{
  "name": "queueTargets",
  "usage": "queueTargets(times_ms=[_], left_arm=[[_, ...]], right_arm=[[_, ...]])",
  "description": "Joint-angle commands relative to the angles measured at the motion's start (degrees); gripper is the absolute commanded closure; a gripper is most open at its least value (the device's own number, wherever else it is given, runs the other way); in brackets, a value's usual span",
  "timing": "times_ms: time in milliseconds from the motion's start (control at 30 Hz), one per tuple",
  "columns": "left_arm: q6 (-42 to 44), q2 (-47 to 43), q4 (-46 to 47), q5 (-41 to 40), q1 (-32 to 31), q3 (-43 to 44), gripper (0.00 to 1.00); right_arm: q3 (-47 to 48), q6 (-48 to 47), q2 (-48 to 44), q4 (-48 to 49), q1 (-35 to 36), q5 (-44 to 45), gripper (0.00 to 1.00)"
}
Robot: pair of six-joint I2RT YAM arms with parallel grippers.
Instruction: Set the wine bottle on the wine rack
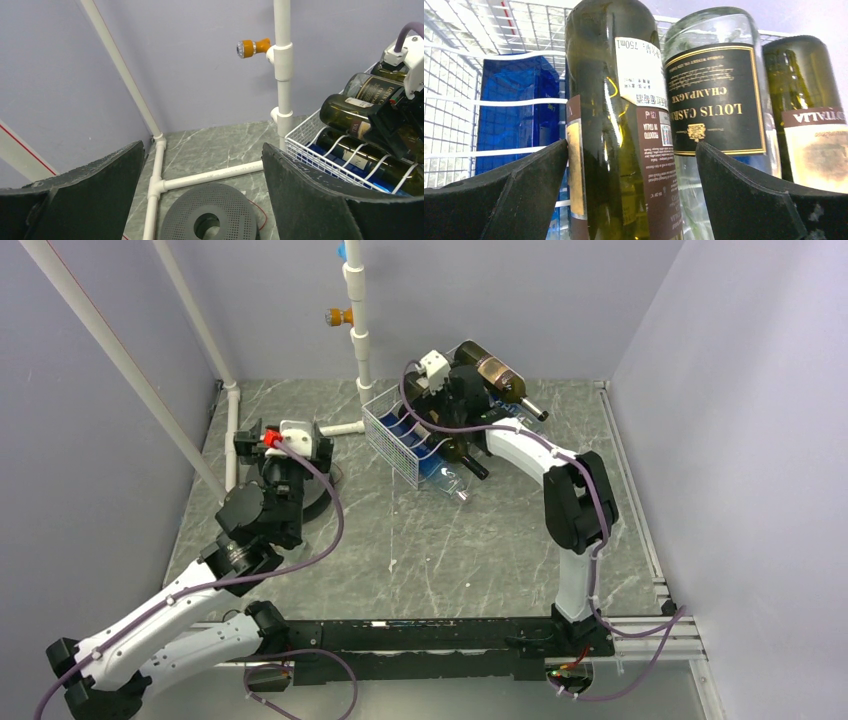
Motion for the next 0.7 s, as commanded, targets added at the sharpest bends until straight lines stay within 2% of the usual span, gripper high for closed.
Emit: queueTargets(times_ms=[0,100,200,400,467,533,667], left_arm=[[4.00,-2.21,5.57,-1.04,-0.08,-0.78,0.06],[2.30,-3.33,4.59,0.05,-0.03,-0.74,0.06],[0.33,-3.76,2.91,1.33,-0.12,-0.48,0.06],[0.12,-2.18,1.95,1.52,-0.42,0.02,0.04],[0.25,-1.52,1.45,1.39,-0.38,0.34,0.04],[0.02,-1.11,0.81,1.14,-0.50,0.83,0.04],[1.15,-1.08,2.00,1.18,-0.62,0.37,0.01]], right_arm=[[5.34,3.32,-5.56,-3.49,1.46,9.85,0.00],[2.53,5.68,-10.41,-4.27,4.65,16.91,0.00],[0.36,8.46,-14.66,-9.06,8.29,23.80,0.00],[-8.05,13.22,-24.32,-13.98,12.98,27.33,0.00],[-10.31,16.97,-28.30,-16.45,13.94,24.52,0.00],[-13.12,18.55,-32.64,-18.48,14.27,17.56,0.00],[-19.99,20.88,-40.41,-18.37,14.42,10.01,0.00]])
